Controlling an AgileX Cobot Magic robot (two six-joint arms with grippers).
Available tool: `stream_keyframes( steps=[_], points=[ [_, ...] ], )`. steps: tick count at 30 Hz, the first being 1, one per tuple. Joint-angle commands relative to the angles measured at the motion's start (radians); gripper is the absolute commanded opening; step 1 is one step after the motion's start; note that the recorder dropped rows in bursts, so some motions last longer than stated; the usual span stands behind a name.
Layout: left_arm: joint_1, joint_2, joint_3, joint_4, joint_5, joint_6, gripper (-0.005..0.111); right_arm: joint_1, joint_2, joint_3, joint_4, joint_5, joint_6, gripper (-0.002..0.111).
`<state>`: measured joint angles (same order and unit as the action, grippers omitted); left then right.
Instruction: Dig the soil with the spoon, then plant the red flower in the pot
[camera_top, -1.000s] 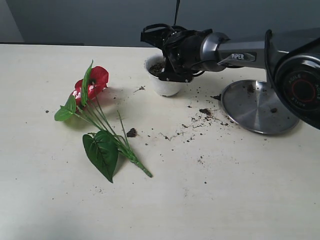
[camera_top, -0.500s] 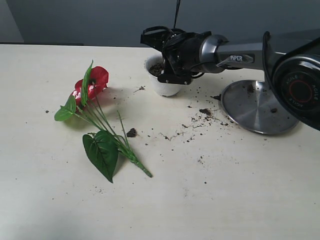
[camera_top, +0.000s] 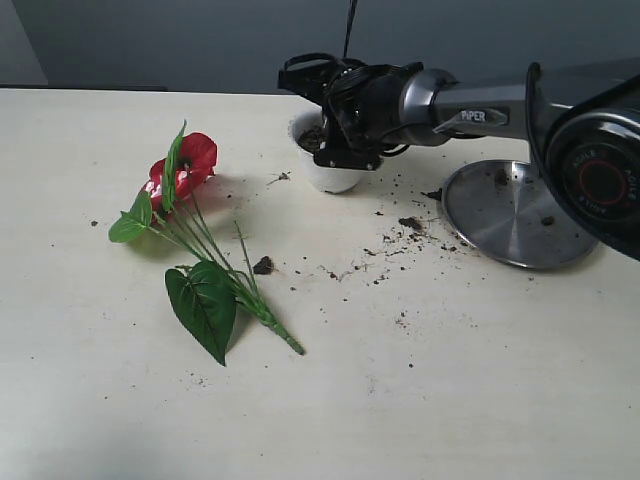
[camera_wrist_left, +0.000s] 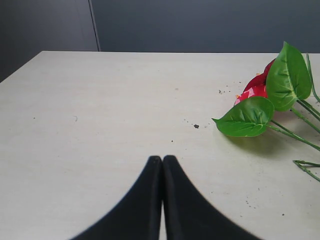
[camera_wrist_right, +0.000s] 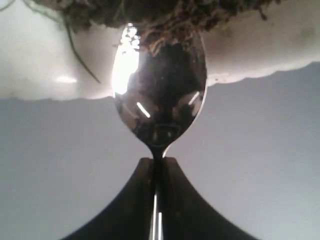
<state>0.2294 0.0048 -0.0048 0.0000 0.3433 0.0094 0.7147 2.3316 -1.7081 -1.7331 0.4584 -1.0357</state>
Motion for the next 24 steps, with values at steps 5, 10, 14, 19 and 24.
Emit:
stream_keyframes(
  steps=[5, 10, 14, 19, 24],
  points=[
    [-0.003, -0.005, 0.005, 0.0, -0.011, -0.002, 0.0, -0.007, 0.031, -0.032, -0.011, 0.044, -0.001, -0.001],
    [-0.003, -0.005, 0.005, 0.0, -0.011, -0.002, 0.0, -0.005, 0.058, -0.032, -0.011, 0.045, -0.001, -0.001],
    [-0.003, -0.005, 0.005, 0.0, -0.011, -0.002, 0.0, 0.003, 0.057, -0.032, -0.01, 0.043, -0.001, -0.001],
    [-0.003, -0.005, 0.005, 0.0, -0.011, -0.002, 0.0, 0.015, 0.051, -0.032, 0.0, 0.028, -0.001, -0.001],
    [-0.003, -0.005, 0.005, 0.0, -0.011, -0.002, 0.0, 0.024, 0.027, -0.007, 0.02, -0.004, -0.013, -0.001]
  ],
)
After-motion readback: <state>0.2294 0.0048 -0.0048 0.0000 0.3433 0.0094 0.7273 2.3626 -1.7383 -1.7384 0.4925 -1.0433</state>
